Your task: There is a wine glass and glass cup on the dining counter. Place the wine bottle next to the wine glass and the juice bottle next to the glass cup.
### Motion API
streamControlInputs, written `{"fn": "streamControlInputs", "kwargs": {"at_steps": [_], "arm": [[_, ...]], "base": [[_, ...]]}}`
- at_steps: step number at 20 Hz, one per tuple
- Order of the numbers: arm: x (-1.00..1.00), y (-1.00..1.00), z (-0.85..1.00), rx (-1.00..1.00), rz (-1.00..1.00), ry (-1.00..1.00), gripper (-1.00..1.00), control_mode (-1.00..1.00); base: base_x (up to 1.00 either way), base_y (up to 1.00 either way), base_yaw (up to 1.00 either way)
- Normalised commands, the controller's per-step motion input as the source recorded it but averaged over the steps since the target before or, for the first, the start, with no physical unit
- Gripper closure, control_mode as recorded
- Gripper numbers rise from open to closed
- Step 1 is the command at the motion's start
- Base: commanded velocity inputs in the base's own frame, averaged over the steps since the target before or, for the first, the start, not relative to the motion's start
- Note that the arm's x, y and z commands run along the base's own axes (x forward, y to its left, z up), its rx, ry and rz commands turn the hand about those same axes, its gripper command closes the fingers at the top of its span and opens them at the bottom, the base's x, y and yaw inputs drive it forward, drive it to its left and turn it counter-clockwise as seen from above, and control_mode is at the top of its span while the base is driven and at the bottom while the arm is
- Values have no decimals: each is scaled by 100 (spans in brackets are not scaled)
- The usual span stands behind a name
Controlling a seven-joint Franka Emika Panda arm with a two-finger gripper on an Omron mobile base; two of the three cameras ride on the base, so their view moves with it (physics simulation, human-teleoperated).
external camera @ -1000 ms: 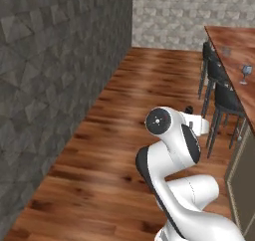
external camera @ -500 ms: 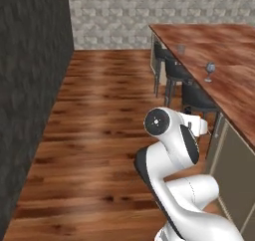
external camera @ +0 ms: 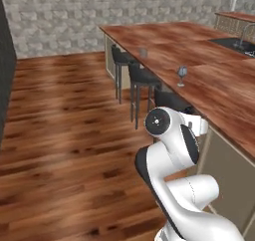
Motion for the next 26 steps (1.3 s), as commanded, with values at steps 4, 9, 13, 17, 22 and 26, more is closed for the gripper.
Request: {"fn": "streamControlInputs", "kwargs": {"at_steps": [4,9,13,17,22,26], "arm": [[0,0,0,0,0,0,100,100],[0,0,0,0,0,0,100,100],[0,0,0,0,0,0,100,100],[0,0,0,0,0,0,100,100],[0,0,0,0,0,0,100,100],[0,0,0,0,0,0,100,100]], "base": [[73,36,-39],[70,37,-42],[71,39,-40],[68,41,-41],[67,42,-40],[65,42,-41]]}}
